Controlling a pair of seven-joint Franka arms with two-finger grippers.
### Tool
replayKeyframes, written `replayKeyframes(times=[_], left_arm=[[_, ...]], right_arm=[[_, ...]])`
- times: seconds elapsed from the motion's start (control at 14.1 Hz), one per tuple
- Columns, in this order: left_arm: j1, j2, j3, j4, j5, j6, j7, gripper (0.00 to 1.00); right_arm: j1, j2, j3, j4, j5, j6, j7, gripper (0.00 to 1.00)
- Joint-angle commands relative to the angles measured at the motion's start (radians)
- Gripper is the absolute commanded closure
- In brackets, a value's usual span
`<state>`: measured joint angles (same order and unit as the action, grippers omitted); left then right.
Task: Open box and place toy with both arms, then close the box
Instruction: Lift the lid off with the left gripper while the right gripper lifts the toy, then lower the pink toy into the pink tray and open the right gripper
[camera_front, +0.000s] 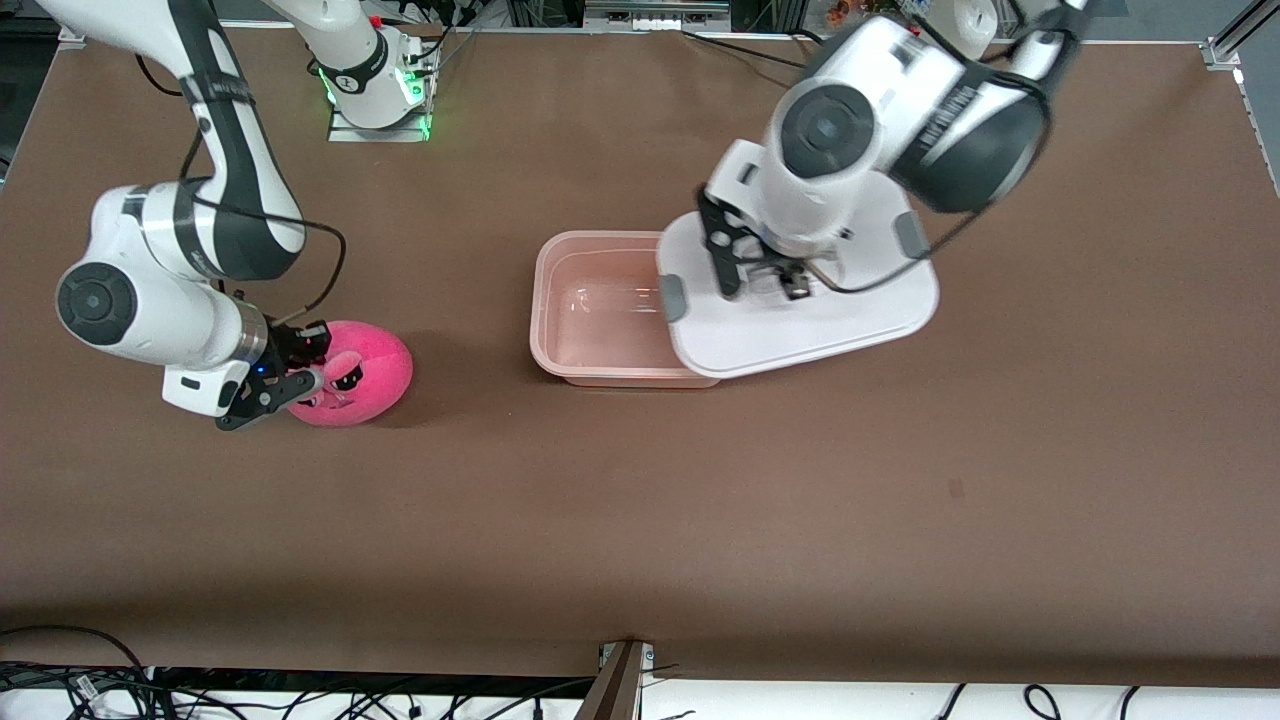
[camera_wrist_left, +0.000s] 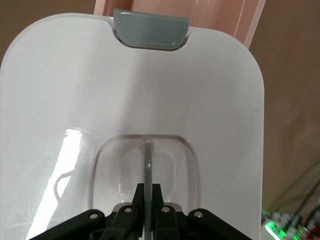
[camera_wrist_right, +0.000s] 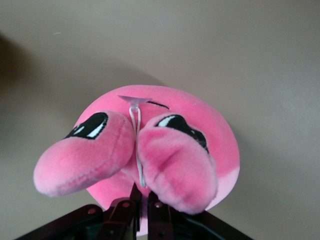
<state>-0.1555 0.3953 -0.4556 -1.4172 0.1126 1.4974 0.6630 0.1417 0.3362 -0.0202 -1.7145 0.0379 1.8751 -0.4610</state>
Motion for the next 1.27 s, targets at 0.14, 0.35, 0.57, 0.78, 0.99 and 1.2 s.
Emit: replayKeyframes(times=[0.14,0.35,0.57,0.78,0.99,1.2], left_arm=[[0.238,-0.015,-0.005,0.058,-0.016,-0.094,0.130,1.00],[0.348,0.002,-0.003,0.075,0.010,-0.105,0.246,1.00],[0.413,0.057,-0.003,0.075,-0.001,-0.062,0.446,1.00],[0.438,0.059,-0.002,0.075,-0.001,-0.032,0.483,1.00],[0.439,0.066,-0.002,0.075,-0.001,-0.026,0.486,1.00],[0.442,0.065,-0.003,0.075,0.001,-0.031,0.512,1.00]], right_arm=[[-0.001,-0.054,0.138,0.128,0.010,-0.183,-0.065,1.00],[-0.001,-0.057,0.253,0.162,0.000,-0.188,-0.056,1.00],[0.038,-0.054,0.313,0.216,-0.016,-0.228,-0.054,1.00],[0.152,-0.052,0.313,0.217,-0.079,-0.218,-0.064,1.00],[0.261,-0.028,0.313,0.217,-0.186,-0.211,-0.058,1.00],[0.324,0.009,0.313,0.217,-0.214,-0.191,-0.051,1.00]])
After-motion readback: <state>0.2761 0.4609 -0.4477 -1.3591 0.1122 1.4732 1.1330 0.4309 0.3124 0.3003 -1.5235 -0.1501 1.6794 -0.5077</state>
